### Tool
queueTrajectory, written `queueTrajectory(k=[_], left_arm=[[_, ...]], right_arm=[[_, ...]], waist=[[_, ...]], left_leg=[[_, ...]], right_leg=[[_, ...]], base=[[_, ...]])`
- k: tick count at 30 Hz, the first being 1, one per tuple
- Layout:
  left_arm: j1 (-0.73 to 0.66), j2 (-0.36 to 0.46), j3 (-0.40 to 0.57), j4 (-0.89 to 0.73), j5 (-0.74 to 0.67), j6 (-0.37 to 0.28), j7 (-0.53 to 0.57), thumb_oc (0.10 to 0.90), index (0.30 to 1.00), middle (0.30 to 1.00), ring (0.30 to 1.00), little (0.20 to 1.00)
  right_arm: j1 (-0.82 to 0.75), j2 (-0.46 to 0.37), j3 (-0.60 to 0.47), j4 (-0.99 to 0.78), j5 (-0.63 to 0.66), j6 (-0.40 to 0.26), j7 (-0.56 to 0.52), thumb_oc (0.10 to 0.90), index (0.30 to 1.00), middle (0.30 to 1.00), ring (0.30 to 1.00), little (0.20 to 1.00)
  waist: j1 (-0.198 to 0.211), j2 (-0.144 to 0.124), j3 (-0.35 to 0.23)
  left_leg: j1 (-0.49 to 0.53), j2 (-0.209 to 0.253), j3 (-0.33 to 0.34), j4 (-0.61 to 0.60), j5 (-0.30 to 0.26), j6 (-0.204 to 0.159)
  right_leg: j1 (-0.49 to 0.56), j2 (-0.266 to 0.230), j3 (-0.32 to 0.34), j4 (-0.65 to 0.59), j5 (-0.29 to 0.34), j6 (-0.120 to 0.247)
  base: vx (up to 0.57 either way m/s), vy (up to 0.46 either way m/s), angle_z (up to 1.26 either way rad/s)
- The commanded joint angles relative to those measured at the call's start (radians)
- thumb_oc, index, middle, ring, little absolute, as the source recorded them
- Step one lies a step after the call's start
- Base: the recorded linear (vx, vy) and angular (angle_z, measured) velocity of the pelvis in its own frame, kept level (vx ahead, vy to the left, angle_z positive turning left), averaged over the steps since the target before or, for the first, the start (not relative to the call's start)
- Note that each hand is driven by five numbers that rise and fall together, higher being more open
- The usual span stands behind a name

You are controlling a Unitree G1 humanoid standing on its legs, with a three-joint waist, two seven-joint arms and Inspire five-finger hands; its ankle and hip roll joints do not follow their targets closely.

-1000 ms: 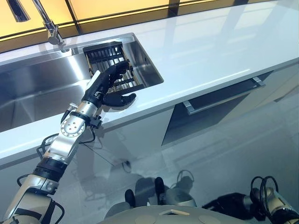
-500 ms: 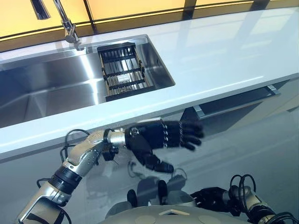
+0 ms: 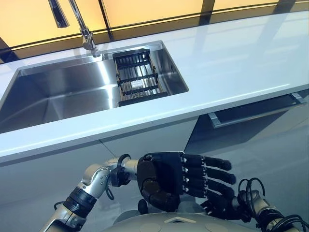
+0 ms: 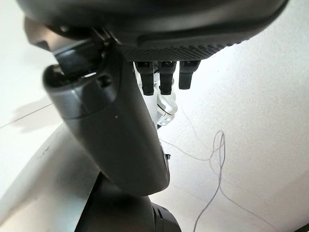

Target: Pick up plates and place into dishwasher.

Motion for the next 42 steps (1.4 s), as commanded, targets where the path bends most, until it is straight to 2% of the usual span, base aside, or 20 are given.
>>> queueTrajectory(k=[1, 2, 3, 4, 6, 8, 11, 12, 14, 17, 20, 25, 27, 29, 32, 33, 34, 35, 39, 42], left_arm=[[0.018, -0.048, 0.085, 0.114, 0.111, -0.154, -0.069, 0.8, 0.9, 0.9, 0.9, 0.9], [0.057, -0.05, 0.125, 0.268, 0.203, -0.265, -0.044, 0.8, 0.9, 0.9, 0.9, 0.9], [0.068, -0.048, 0.137, 0.313, 0.222, -0.296, -0.021, 0.8, 0.9, 0.9, 0.9, 0.9], [0.085, -0.049, 0.162, 0.423, 0.296, -0.385, -0.003, 0.8, 0.9, 0.9, 0.9, 0.9], [0.098, -0.042, 0.18, 0.512, 0.35, -0.462, 0.019, 0.8, 0.9, 0.9, 0.9, 0.9], [0.115, -0.036, 0.216, 0.697, 0.474, -0.615, 0.124, 0.8, 0.9, 0.9, 0.9, 0.9], [0.118, -0.035, 0.244, 0.841, 0.575, -0.745, 0.232, 0.8, 0.9, 0.9, 0.9, 0.9], [0.114, -0.032, 0.256, 0.893, 0.637, -0.828, 0.312, 0.8, 0.9, 0.9, 0.9, 0.9], [0.106, -0.031, 0.247, 0.926, 0.738, -0.906, 0.423, 0.8, 0.9, 0.9, 0.9, 0.9], [0.097, -0.039, 0.236, 0.963, 0.802, -0.948, 0.551, 0.8, 0.9, 0.9, 0.9, 0.9], [0.077, -0.048, 0.219, 1.016, 0.899, -0.94, 0.674, 0.8, 0.9, 0.9, 0.9, 0.9], [0.041, -0.074, 0.183, 1.177, 1.097, -0.83, 0.878, 0.8, 0.9, 0.9, 0.9, 0.9], [0.029, -0.083, 0.162, 1.233, 1.227, -0.723, 0.974, 0.8, 0.9, 0.9, 0.9, 0.9], [0.021, -0.085, 0.124, 1.252, 1.334, -0.716, 1.03, 0.8, 0.9, 0.9, 0.9, 0.9], [0.018, -0.095, 0.107, 1.251, 1.221, -0.64, 1.107, 0.8, 0.9, 0.9, 0.9, 0.9], [0.019, -0.117, 0.161, 1.252, 1.118, -0.555, 1.176, 0.8, 0.9, 0.9, 0.9, 0.9], [0.019, -0.117, 0.161, 1.252, 1.118, -0.555, 1.176, 0.8, 0.9, 0.9, 0.9, 0.9], [0.031, -0.133, 0.213, 1.268, 1.042, -0.485, 1.242, 0.8, 0.9, 0.9, 0.9, 0.9], [0.055, -0.164, 0.281, 1.299, 1.016, -0.469, 1.277, 0.8, 0.9, 0.9, 0.9, 0.9], [0.075, -0.186, 0.284, 1.299, 1.013, -0.482, 1.311, 0.8, 0.9, 0.9, 0.9, 0.9]], right_arm=[[-0.049, -0.049, -0.019, 0.01, -0.006, -0.024, 0.061, 0.8, 0.9, 0.9, 0.9, 0.9], [-0.032, -0.048, -0.036, 0.006, -0.02, -0.032, 0.048, 0.8, 0.9, 0.9, 0.9, 0.9], [-0.028, -0.047, -0.041, 0.004, -0.024, -0.034, 0.036, 0.8, 0.9, 0.9, 0.9, 0.9], [-0.02, -0.044, -0.047, 0.0, -0.025, -0.034, 0.012, 0.8, 0.9, 0.9, 0.9, 0.9], [-0.018, -0.04, -0.052, 0.005, -0.026, -0.037, -0.005, 0.8, 0.9, 0.9, 0.9, 0.9], [-0.019, -0.017, -0.059, 0.03, -0.008, -0.042, -0.045, 0.8, 0.9, 0.9, 0.9, 0.9], [-0.03, 0.022, -0.061, 0.071, 0.023, -0.035, -0.075, 0.8, 0.9, 0.9, 0.9, 0.9], [-0.033, 0.045, -0.067, 0.106, 0.039, -0.044, -0.094, 0.8, 0.9, 0.9, 0.9, 0.9], [-0.037, 0.075, -0.07, 0.143, 0.07, -0.035, -0.133, 0.8, 0.9, 0.9, 0.9, 0.9], [-0.039, 0.104, -0.075, 0.193, 0.055, -0.039, -0.171, 0.8, 0.9, 0.9, 0.9, 0.9], [-0.033, 0.141, -0.073, 0.253, 0.056, -0.054, -0.228, 0.8, 0.9, 0.9, 0.9, 0.9], [-0.029, 0.192, -0.099, 0.315, 0.152, -0.034, -0.376, 0.8, 0.9, 0.9, 0.9, 0.9], [-0.021, 0.214, -0.119, 0.313, 0.251, -0.034, -0.459, 0.8, 0.9, 0.9, 0.9, 0.9], [-0.017, 0.225, -0.129, 0.301, 0.275, -0.024, -0.521, 0.8, 0.9, 0.9, 0.9, 0.9], [-0.005, 0.231, -0.14, 0.292, 0.269, -0.036, -0.574, 0.8, 0.9, 0.9, 0.9, 0.9], [0.02, 0.248, -0.157, 0.294, 0.25, -0.079, -0.622, 0.8, 0.9, 0.9, 0.9, 0.9], [0.02, 0.248, -0.157, 0.294, 0.25, -0.079, -0.622, 0.8, 0.9, 0.9, 0.9, 0.9], [0.037, 0.266, -0.163, 0.277, 0.24, -0.094, -0.623, 0.8, 0.9, 0.9, 0.9, 0.9], [0.056, 0.291, -0.159, 0.275, 0.257, -0.106, -0.634, 0.8, 0.9, 0.9, 0.9, 0.9], [0.064, 0.296, -0.17, 0.263, 0.332, -0.163, -0.658, 0.8, 0.9, 0.9, 0.9, 0.9]], waist=[[0.027, -0.021, -0.025], [0.034, -0.02, -0.029], [0.036, -0.02, -0.029], [0.043, -0.022, -0.032], [0.048, -0.023, -0.033], [0.061, -0.026, -0.038], [0.078, -0.032, -0.043], [0.086, -0.035, -0.045], [0.094, -0.039, -0.048], [0.101, -0.042, -0.053], [0.105, -0.043, -0.06], [0.095, -0.041, -0.078], [0.085, -0.038, -0.086], [0.076, -0.034, -0.089], [0.064, -0.027, -0.093], [0.057, -0.023, -0.094], [0.057, -0.023, -0.094], [0.055, -0.024, -0.09], [0.062, -0.03, -0.089], [0.064, -0.032, -0.086]], left_leg=[[0.024, -0.033, 0.056, 0.03, -0.122, 0.012], [0.021, -0.035, 0.049, 0.031, -0.12, 0.014], [0.02, -0.035, 0.048, 0.032, -0.118, 0.014], [0.018, -0.036, 0.043, 0.032, -0.117, 0.015], [0.015, -0.036, 0.041, 0.034, -0.115, 0.016], [0.008, -0.037, 0.031, 0.037, -0.111, 0.017], [-0.001, -0.038, 0.021, 0.038, -0.107, 0.018], [-0.005, -0.039, 0.015, 0.041, -0.108, 0.018], [-0.012, -0.039, 0.01, 0.044, -0.107, 0.019], [-0.018, -0.04, 0.006, 0.045, -0.106, 0.019], [-0.023, -0.041, 0.004, 0.046, -0.105, 0.018], [-0.031, -0.046, -0.004, 0.047, -0.104, 0.017], [-0.035, -0.049, -0.007, 0.048, -0.107, 0.019], [-0.039, -0.049, -0.003, 0.05, -0.108, 0.019], [-0.039, -0.051, -0.002, 0.048, -0.11, 0.022], [-0.041, -0.053, -0.003, 0.051, -0.114, 0.024], [-0.041, -0.053, -0.003, 0.051, -0.114, 0.024], [-0.048, -0.055, -0.003, 0.059, -0.114, 0.024], [-0.054, -0.058, -0.007, 0.067, -0.118, 0.025], [-0.048, -0.058, -0.007, 0.068, -0.127, 0.029]], right_leg=[[0.006, 0.003, 0.036, 0.091, -0.128, 0.07], [0.005, 0.003, 0.032, 0.092, -0.129, 0.069], [0.004, 0.003, 0.03, 0.093, -0.129, 0.07], [0.005, 0.002, 0.025, 0.092, -0.129, 0.071], [0.004, 0.003, 0.023, 0.093, -0.131, 0.071], [0.002, 0.003, 0.015, 0.092, -0.132, 0.072], [0.001, 0.004, 0.006, 0.09, -0.134, 0.075], [0.001, 0.004, 0.003, 0.09, -0.137, 0.075], [-0.001, 0.005, -0.001, 0.091, -0.139, 0.075], [-0.004, 0.007, -0.002, 0.091, -0.139, 0.076], [-0.007, 0.007, -0.008, 0.093, -0.141, 0.077], [-0.014, 0.007, -0.007, 0.096, -0.145, 0.078], [-0.017, 0.006, -0.002, 0.096, -0.148, 0.079], [-0.021, 0.007, 0.004, 0.098, -0.15, 0.079], [-0.026, 0.01, 0.01, 0.099, -0.152, 0.077], [-0.027, 0.009, 0.015, 0.1, -0.156, 0.077], [-0.027, 0.009, 0.015, 0.1, -0.156, 0.077], [-0.031, 0.007, 0.017, 0.104, -0.157, 0.074], [-0.033, 0.003, 0.007, 0.109, -0.16, 0.067], [-0.031, 0.001, 0.002, 0.115, -0.167, 0.065]], base=[[0.02, 0.033, 0.07], [0.01, 0.021, 0.06], [0.01, 0.016, 0.05], [0.01, 0.005, 0.05], [0.01, 0.003, 0.09], [0.0, 0.004, 0.11], [0.01, -0.01, 0.11], [0.01, -0.013, 0.19], [0.0, -0.008, 0.15], [0.0, 0.009, 0.11], [0.0, 0.006, 0.02], [0.02, 0.038, 0.02], [0.04, 0.045, -0.01], [0.02, 0.05, 0.01], [0.02, 0.06, 0.0], [0.01, 0.057, 0.0], [0.0, 0.078, -0.03], [-0.01, 0.043, -0.04], [0.0, 0.022, -0.02], [0.01, 0.029, 0.03]])
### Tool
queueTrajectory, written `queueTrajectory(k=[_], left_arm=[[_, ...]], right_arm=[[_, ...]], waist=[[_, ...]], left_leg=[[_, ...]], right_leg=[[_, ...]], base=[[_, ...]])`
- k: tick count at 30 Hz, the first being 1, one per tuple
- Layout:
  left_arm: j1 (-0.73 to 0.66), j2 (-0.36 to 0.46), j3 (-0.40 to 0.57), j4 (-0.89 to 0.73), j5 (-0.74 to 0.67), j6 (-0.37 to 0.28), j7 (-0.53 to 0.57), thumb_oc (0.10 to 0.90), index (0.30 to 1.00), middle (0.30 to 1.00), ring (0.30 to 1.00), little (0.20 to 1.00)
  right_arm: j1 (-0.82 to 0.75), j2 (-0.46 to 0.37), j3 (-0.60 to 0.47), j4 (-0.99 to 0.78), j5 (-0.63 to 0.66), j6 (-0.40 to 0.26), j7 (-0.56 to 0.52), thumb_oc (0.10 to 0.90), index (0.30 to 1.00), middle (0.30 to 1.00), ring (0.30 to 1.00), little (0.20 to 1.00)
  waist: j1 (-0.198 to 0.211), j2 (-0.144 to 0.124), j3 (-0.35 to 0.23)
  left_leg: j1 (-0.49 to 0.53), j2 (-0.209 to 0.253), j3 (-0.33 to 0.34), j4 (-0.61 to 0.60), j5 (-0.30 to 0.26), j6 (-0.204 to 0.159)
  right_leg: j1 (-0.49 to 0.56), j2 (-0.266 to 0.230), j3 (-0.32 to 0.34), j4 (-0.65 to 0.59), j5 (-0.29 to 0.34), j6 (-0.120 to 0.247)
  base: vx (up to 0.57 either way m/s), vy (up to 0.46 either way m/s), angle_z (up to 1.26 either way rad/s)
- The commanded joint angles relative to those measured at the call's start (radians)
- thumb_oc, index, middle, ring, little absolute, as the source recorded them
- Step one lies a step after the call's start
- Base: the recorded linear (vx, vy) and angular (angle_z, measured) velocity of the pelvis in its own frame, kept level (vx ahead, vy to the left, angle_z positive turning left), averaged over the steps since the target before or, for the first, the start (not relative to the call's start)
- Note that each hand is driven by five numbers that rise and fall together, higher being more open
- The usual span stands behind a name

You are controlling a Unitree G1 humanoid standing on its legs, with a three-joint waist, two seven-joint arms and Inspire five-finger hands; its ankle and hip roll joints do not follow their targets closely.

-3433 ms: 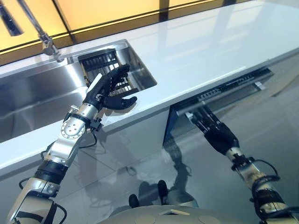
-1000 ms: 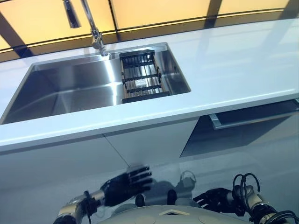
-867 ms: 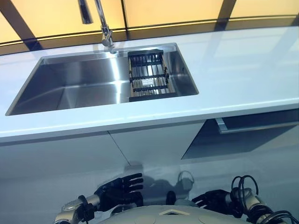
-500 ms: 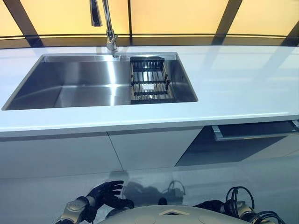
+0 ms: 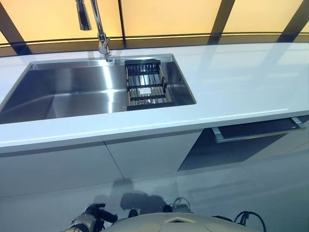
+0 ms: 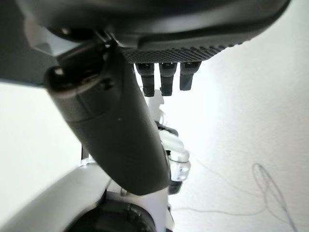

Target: Pick up plates and place into dishwasher.

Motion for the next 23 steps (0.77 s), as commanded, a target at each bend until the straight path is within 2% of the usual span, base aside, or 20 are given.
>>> queueTrajectory(k=[1, 11, 20, 23], left_arm=[[0.014, -0.001, -0.015, 0.031, -0.021, 0.018, 0.051, 0.8, 0.9, 0.9, 0.9, 0.9], [0.016, -0.005, -0.037, 0.006, -0.06, 0.025, 0.055, 0.8, 0.9, 0.9, 0.9, 0.9], [0.008, -0.004, -0.042, 0.002, -0.084, 0.028, 0.051, 0.8, 0.9, 0.9, 0.9, 0.9], [0.002, -0.005, -0.045, 0.004, -0.096, 0.0, 0.069, 0.8, 0.9, 0.9, 0.9, 0.9]], right_arm=[[-0.08, 0.077, -0.02, -0.008, 0.111, -0.113, -0.005, 0.8, 0.9, 0.9, 0.9, 0.9], [-0.064, 0.082, -0.021, -0.003, 0.155, -0.191, 0.048, 0.8, 0.9, 0.9, 0.9, 0.9], [-0.073, 0.086, -0.002, 0.015, 0.165, -0.181, 0.04, 0.8, 0.9, 0.9, 0.9, 0.9], [-0.08, 0.087, 0.007, 0.027, 0.147, -0.188, 0.039, 0.8, 0.9, 0.9, 0.9, 0.9]], waist=[[0.026, 0.005, 0.026], [0.022, 0.01, 0.037], [0.027, 0.004, 0.032], [0.028, 0.003, 0.028]], left_leg=[[-0.003, -0.053, 0.056, 0.069, -0.126, 0.029], [0.005, -0.055, 0.063, 0.069, -0.139, 0.033], [0.007, -0.055, 0.063, 0.062, -0.138, 0.03], [0.007, -0.056, 0.064, 0.062, -0.137, 0.03]], right_leg=[[-0.015, 0.009, 0.049, 0.119, -0.142, 0.066], [-0.018, 0.006, 0.045, 0.13, -0.153, 0.068], [-0.013, 0.009, 0.043, 0.121, -0.151, 0.067], [-0.014, 0.01, 0.045, 0.118, -0.149, 0.067]], base=[[0.01, 0.048, 0.03], [0.0, 0.006, 0.0], [0.0, -0.001, 0.0], [-0.01, -0.003, 0.0]])
